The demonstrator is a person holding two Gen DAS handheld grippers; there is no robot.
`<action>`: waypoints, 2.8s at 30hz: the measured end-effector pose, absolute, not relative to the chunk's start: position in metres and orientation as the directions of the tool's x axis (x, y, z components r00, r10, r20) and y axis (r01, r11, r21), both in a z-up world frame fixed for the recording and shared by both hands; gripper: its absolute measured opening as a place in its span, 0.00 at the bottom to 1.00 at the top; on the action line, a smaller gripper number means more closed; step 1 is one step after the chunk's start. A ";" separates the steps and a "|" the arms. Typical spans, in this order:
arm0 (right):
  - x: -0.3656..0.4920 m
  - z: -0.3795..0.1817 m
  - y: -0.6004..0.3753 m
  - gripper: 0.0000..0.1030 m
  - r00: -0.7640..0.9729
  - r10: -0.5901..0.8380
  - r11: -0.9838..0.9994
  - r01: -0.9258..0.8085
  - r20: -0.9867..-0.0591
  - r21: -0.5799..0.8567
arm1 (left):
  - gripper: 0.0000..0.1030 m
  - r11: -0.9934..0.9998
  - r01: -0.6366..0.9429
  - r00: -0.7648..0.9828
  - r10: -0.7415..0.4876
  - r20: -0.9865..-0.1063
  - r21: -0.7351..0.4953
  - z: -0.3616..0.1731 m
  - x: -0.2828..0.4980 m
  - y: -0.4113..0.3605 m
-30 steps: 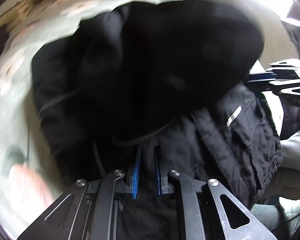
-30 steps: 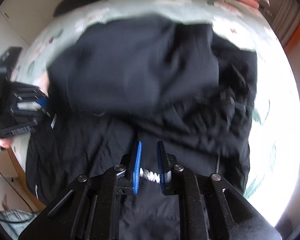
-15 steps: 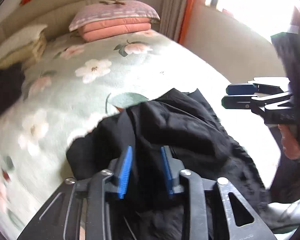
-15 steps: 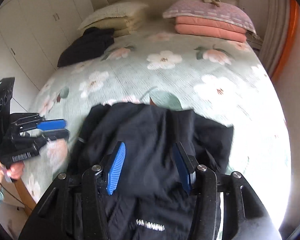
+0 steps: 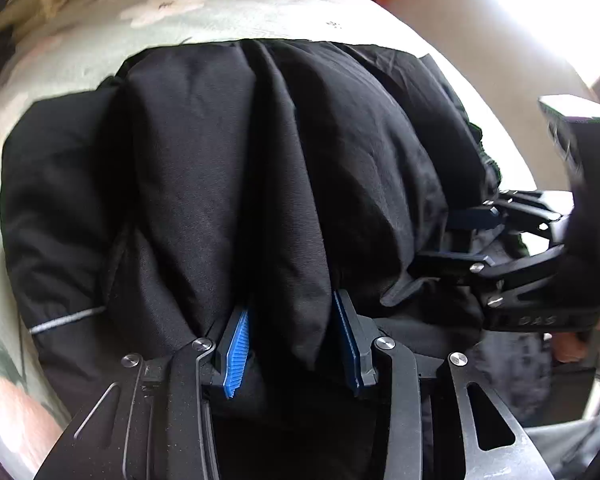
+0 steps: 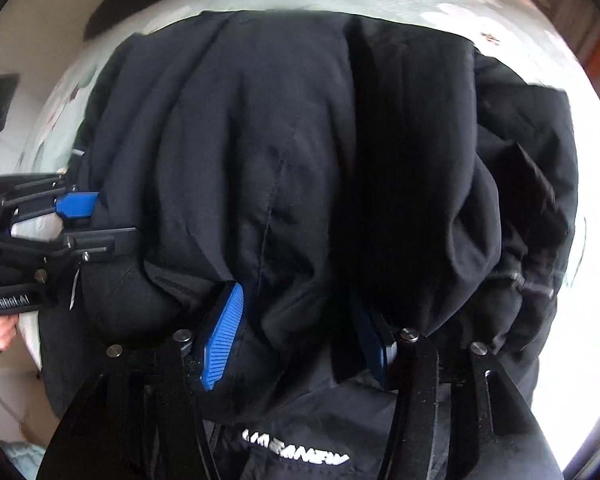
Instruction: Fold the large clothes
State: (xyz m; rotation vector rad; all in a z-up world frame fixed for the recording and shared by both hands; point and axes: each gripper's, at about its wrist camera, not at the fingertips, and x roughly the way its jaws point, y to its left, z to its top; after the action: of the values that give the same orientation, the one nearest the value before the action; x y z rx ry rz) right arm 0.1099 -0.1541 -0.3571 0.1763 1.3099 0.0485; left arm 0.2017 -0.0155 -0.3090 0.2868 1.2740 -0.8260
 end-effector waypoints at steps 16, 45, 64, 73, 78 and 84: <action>0.093 -0.292 -0.128 0.78 0.299 0.125 0.992 -0.028 -0.946 0.122 | 0.55 0.634 0.714 -0.018 -0.406 -0.914 -0.296 -0.287 0.199 0.012; 0.177 -0.333 -0.176 0.79 0.326 -0.061 0.998 0.022 -0.943 -0.057 | 0.63 0.711 0.672 0.165 -0.416 -0.894 -0.206 -0.311 0.206 0.004; -0.050 -0.286 -0.199 0.74 0.298 -0.023 0.989 0.148 -0.954 0.023 | 0.64 0.936 0.250 0.122 -0.284 -0.951 -0.248 -0.285 0.050 0.197; -0.185 -0.320 -0.229 0.74 0.133 0.015 0.958 0.281 -0.991 0.052 | 0.64 0.963 0.154 0.005 -0.225 -0.974 -0.221 -0.325 -0.029 0.244; -0.226 -0.337 -0.230 0.74 0.071 0.035 0.946 0.319 -0.997 0.056 | 0.64 0.968 0.120 -0.037 -0.217 -0.976 -0.220 -0.341 -0.051 0.253; -0.256 -0.346 -0.220 0.74 0.036 0.090 0.950 0.298 -0.995 0.097 | 0.64 0.946 0.066 -0.100 -0.311 -0.945 -0.318 -0.354 -0.069 0.275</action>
State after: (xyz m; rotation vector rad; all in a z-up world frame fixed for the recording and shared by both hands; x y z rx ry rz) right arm -0.2561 -0.2195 -0.3460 0.3125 1.5347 -0.1634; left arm -0.0694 0.2746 -0.3544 -0.1899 1.6432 -0.3201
